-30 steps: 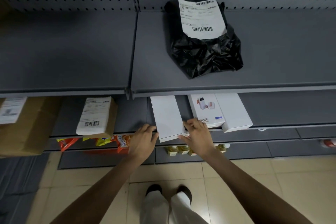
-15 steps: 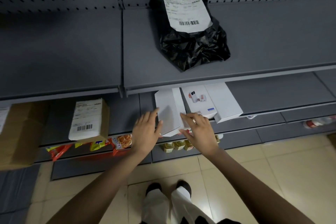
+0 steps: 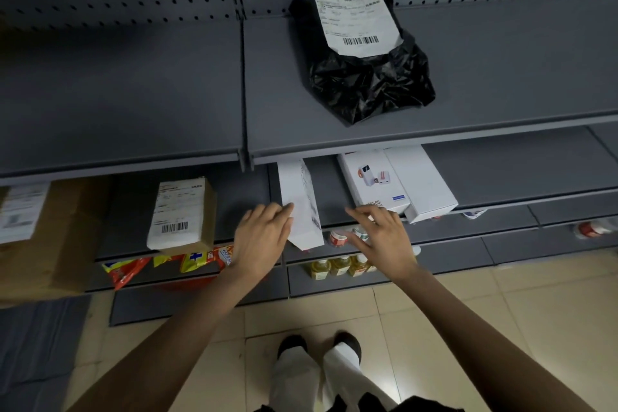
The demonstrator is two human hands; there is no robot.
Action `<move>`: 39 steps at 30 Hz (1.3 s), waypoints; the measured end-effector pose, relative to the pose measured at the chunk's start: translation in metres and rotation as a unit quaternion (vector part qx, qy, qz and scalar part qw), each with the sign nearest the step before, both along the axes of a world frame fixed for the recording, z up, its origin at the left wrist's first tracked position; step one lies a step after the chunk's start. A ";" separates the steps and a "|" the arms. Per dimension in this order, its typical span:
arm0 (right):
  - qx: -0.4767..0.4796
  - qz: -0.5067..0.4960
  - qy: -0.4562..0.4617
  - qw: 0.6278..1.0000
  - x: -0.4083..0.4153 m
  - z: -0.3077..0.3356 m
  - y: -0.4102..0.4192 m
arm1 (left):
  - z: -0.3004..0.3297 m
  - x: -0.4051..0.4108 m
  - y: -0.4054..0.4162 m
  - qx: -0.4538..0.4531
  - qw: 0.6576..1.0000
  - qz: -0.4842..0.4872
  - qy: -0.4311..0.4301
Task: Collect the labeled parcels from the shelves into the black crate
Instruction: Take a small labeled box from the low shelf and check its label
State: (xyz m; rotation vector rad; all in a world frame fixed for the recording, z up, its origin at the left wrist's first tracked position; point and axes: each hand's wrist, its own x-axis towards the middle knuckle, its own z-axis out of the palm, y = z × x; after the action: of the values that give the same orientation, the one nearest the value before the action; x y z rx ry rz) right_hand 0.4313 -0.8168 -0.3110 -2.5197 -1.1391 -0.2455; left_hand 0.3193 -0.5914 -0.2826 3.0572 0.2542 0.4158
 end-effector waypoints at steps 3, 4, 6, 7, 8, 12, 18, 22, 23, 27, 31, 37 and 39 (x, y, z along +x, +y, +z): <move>-0.016 -0.010 -0.004 1.000 0.001 -0.006 -0.004 | 0.001 -0.006 0.003 -0.012 0.999 0.030 0.013; -0.014 -0.011 -0.002 1.000 0.000 -0.008 -0.005 | 0.000 -0.010 0.005 -0.023 0.999 0.042 0.019; -0.013 -0.005 0.006 1.000 -0.003 -0.011 -0.004 | -0.004 -0.017 0.012 -0.050 0.996 0.066 0.034; -0.015 0.000 0.015 1.000 -0.005 -0.012 -0.002 | -0.008 -0.021 0.016 -0.065 0.994 0.078 0.045; -0.017 0.006 0.028 0.999 -0.008 -0.014 0.001 | -0.013 -0.025 0.019 -0.083 0.991 0.091 0.059; -0.025 0.021 0.072 0.997 -0.020 -0.022 0.019 | -0.028 -0.029 0.021 -0.153 0.969 0.152 0.116; -0.035 0.012 0.108 0.993 -0.018 -0.023 0.047 | -0.038 -0.033 0.020 -0.197 0.960 0.161 0.114; -0.079 0.042 0.147 0.985 -0.013 -0.022 0.061 | -0.042 -0.033 0.016 -0.207 0.962 0.143 0.106; -0.078 0.044 0.160 0.983 -0.014 -0.024 0.062 | -0.042 -0.033 0.015 -0.209 0.963 0.137 0.103; -0.019 0.030 0.154 0.987 -0.024 -0.034 0.058 | -0.046 -0.041 0.009 -0.214 0.965 0.125 0.090; -0.014 0.030 0.143 0.989 -0.037 -0.042 0.044 | -0.051 -0.055 0.001 -0.241 0.959 0.124 0.077; -0.003 0.020 0.173 0.985 -0.034 -0.042 0.046 | -0.045 -0.054 0.003 -0.246 0.958 0.118 0.084; 0.006 0.014 0.193 0.981 -0.031 -0.042 0.047 | -0.045 -0.053 0.006 -0.248 0.957 0.118 0.091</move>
State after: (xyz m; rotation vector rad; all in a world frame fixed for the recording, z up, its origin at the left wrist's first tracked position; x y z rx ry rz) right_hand 0.4000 -0.7702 -0.3534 -2.3959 -1.0095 0.2351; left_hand 0.2660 -0.5856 -0.3280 2.5743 0.6284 0.0570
